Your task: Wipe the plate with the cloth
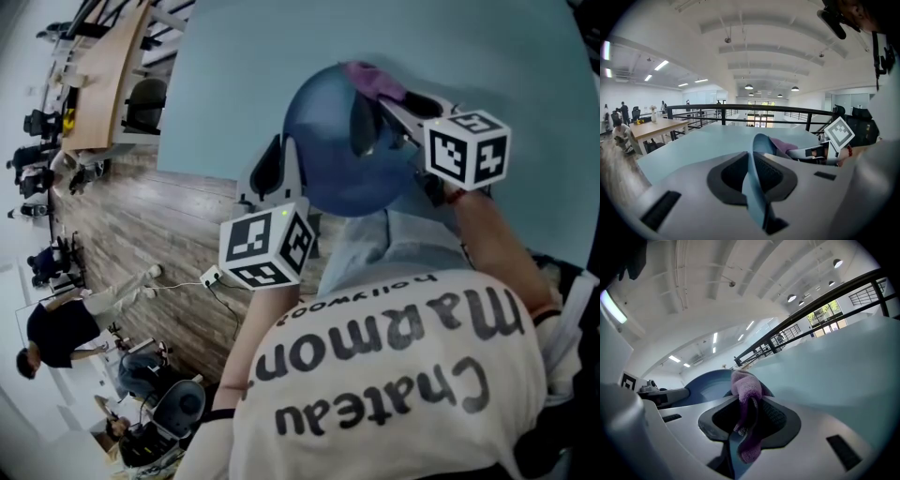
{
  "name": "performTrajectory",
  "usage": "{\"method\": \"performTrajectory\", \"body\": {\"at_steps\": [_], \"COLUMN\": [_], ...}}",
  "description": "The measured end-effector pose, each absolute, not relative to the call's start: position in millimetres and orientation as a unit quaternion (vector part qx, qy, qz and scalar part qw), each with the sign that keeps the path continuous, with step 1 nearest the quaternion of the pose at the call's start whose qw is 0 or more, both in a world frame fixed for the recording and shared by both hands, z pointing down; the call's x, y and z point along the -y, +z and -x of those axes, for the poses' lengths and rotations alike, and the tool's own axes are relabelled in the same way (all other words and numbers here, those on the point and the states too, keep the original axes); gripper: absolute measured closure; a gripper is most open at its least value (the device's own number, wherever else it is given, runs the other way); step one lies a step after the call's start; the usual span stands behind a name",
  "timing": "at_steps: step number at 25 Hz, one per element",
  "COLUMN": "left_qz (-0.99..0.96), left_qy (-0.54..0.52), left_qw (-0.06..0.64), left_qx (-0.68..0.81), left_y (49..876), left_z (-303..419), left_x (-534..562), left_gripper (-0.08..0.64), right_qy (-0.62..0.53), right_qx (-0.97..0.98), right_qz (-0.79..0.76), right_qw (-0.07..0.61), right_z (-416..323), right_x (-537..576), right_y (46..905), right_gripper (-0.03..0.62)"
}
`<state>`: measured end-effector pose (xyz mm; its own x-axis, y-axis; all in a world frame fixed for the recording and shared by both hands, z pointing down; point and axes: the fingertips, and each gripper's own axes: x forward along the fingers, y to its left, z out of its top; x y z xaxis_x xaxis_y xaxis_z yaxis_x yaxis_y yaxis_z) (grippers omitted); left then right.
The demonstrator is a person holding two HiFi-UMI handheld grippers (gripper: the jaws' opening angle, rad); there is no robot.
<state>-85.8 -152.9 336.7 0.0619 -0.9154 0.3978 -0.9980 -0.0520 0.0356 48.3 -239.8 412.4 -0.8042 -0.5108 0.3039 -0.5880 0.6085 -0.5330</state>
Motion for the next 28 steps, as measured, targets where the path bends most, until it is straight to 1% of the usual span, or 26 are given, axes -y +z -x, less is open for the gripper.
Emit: {"method": "performTrajectory", "body": {"at_steps": [19,24,28], "left_qz": [-0.696,-0.694,-0.696], "left_qy": [0.127,0.12,0.118], "left_qw": [0.15,0.151,0.136], "left_qx": [0.691,0.694,0.695], "left_y": [334.0,332.9,325.2], "left_z": [102.7,106.2,105.5], "left_x": [145.8,146.0,153.4], "left_gripper": [0.528,0.526,0.526], "right_qy": [0.345,0.345,0.316], "right_qx": [0.88,0.882,0.901], "right_qz": [-0.307,-0.299,-0.275], "right_qw": [0.108,0.117,0.113], "right_z": [-55.3,-46.4,-28.5], "right_x": [227.8,223.7,219.5], "right_y": [447.6,436.3,409.3], "right_gripper": [0.451,0.453,0.453]}}
